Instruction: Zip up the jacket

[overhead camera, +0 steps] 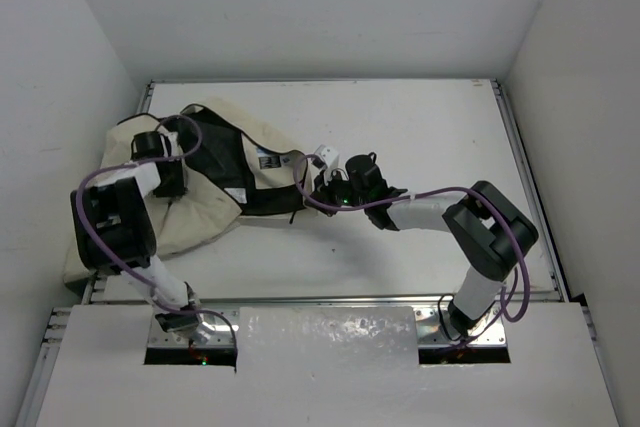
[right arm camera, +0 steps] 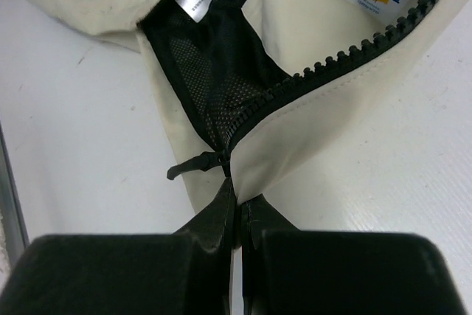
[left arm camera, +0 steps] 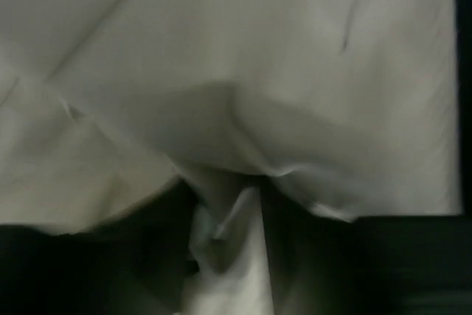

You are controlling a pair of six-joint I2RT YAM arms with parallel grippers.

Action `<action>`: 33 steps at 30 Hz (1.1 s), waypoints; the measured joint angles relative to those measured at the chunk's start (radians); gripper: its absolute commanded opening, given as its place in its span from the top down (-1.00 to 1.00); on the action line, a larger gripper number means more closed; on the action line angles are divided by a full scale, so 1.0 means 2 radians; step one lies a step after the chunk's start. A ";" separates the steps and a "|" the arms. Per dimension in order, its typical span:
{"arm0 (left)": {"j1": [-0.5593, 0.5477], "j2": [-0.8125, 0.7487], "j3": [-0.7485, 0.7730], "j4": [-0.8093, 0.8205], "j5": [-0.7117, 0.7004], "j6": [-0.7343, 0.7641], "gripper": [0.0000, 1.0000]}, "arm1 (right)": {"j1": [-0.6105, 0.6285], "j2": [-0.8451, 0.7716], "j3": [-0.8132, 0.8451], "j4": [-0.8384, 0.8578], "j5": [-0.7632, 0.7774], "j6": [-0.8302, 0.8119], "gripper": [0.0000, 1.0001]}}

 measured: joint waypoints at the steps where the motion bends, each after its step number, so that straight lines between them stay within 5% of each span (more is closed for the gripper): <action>1: -0.004 0.019 0.014 0.004 0.010 -0.002 0.89 | 0.000 0.001 0.000 0.000 0.004 0.000 1.00; 8: -0.104 0.121 0.128 0.065 0.021 0.029 1.00 | 0.000 0.007 0.000 0.000 0.037 -0.001 1.00; 17: -0.246 0.250 0.368 0.104 0.077 0.150 0.67 | 0.000 0.006 -0.011 0.003 0.110 0.010 1.00; 26: -0.233 0.159 0.143 0.105 0.046 0.252 0.39 | 0.000 -0.006 -0.029 -0.001 0.132 0.012 1.00; 33: -0.168 0.082 0.133 0.071 0.039 0.196 -0.15 | 0.000 -0.012 -0.035 -0.009 0.133 0.004 1.00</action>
